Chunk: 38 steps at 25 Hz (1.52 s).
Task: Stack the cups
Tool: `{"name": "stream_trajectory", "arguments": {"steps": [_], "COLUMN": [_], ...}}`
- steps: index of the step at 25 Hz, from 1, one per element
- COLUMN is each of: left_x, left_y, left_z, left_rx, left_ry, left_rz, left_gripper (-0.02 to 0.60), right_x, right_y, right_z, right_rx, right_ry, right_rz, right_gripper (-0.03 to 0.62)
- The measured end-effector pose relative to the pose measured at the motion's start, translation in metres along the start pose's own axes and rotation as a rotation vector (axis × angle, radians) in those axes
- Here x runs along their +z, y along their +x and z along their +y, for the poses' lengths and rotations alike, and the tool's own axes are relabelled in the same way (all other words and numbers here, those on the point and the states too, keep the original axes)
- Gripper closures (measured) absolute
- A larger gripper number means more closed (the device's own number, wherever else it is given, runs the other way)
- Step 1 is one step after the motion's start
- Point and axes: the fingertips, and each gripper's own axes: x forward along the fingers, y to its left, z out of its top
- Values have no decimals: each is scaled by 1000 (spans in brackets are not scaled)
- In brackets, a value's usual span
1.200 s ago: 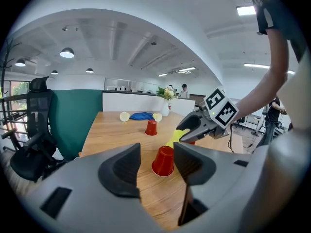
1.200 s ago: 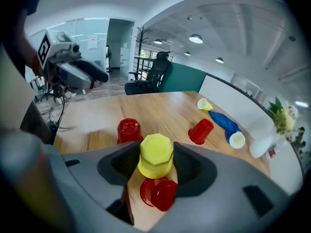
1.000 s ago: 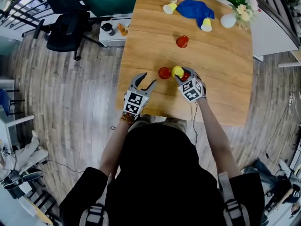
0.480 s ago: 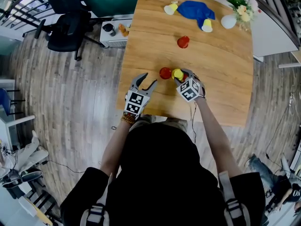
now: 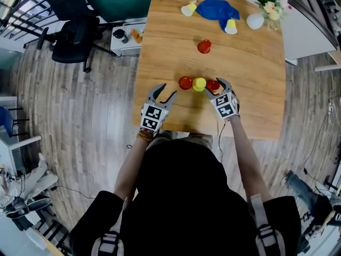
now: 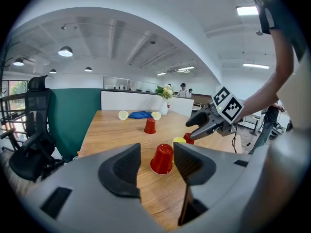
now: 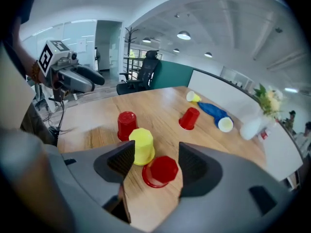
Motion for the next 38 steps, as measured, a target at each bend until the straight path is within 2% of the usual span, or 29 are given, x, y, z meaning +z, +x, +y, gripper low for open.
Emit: {"name": "stream_trajectory", "arguments": {"steps": [6,10,13,31,38], "left_x": [-1,3,4,27,44], "left_y": [8,11,11,21,22], "left_z": [-8,-15,-14,-18,-26], "left_rx": [-34,-57,-59,-21,-15], "left_ry": [17,31,31,25,8], "left_rz": [13,15,13,4,-7], "left_gripper": [350,350,350,350,350], "right_x": [-41,-33,-19,15,23], "right_y": [6,3,-7,14,53], "right_z": [-12,-16,-31,-226,-261], "right_rx": [-41,-83,-110,-194,-232], "right_ry": [87,61,95,283,182], "right_rz": [66,33,-26,-111,-88], "right_gripper": [310,322,322,315,316]}}
